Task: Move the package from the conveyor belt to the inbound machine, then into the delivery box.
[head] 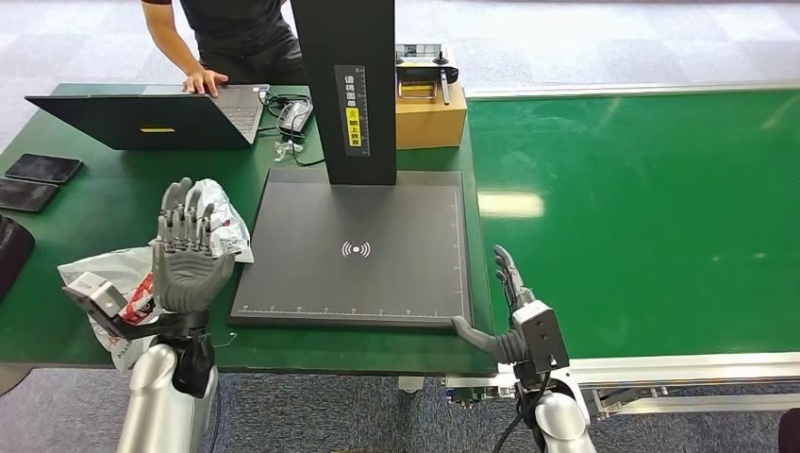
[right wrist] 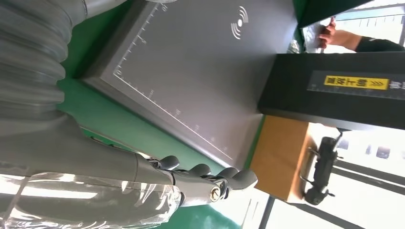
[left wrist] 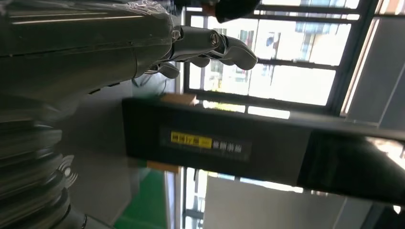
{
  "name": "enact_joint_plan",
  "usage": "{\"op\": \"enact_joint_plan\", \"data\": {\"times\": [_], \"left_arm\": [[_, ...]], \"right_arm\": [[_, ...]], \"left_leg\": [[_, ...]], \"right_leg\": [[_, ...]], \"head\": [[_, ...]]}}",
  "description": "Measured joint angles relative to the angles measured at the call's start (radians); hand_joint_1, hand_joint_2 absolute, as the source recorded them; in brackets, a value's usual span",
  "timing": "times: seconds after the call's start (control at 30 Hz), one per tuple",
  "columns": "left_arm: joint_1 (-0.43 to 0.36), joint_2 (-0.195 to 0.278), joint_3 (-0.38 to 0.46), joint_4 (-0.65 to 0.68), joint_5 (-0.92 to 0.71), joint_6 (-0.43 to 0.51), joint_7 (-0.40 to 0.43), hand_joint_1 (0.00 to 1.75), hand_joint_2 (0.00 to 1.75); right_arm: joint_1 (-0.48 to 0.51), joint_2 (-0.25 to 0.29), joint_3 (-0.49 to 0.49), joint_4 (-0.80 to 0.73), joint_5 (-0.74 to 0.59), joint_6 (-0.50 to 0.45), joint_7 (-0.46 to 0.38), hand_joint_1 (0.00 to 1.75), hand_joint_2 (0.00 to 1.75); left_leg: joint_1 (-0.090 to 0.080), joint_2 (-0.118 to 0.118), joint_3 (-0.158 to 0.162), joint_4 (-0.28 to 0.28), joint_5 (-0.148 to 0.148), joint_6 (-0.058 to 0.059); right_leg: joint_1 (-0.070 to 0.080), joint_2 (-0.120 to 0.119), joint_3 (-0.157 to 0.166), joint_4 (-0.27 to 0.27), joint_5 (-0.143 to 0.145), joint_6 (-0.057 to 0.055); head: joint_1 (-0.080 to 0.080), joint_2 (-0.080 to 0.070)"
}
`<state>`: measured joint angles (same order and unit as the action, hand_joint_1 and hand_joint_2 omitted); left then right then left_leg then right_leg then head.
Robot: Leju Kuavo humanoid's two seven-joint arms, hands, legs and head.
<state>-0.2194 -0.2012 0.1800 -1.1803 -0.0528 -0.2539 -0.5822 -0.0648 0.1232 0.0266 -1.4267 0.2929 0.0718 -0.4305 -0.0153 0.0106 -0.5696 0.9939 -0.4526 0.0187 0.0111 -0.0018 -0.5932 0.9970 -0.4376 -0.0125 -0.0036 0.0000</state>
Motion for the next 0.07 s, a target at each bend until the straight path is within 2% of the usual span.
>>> {"op": "enact_joint_plan", "data": {"times": [0.07], "left_arm": [[0.004,-0.001,-0.016,0.0,0.0,-0.007,0.005,0.0,1.75]], "right_arm": [[-0.004,0.0,0.0,0.0,0.0,0.0,-0.002,0.0,1.75]], "left_leg": [[0.0,0.0,0.0,0.0,0.0,0.0]], "right_leg": [[0.0,0.0,0.0,0.0,0.0,0.0]], "head": [[0.0,0.0]]}}
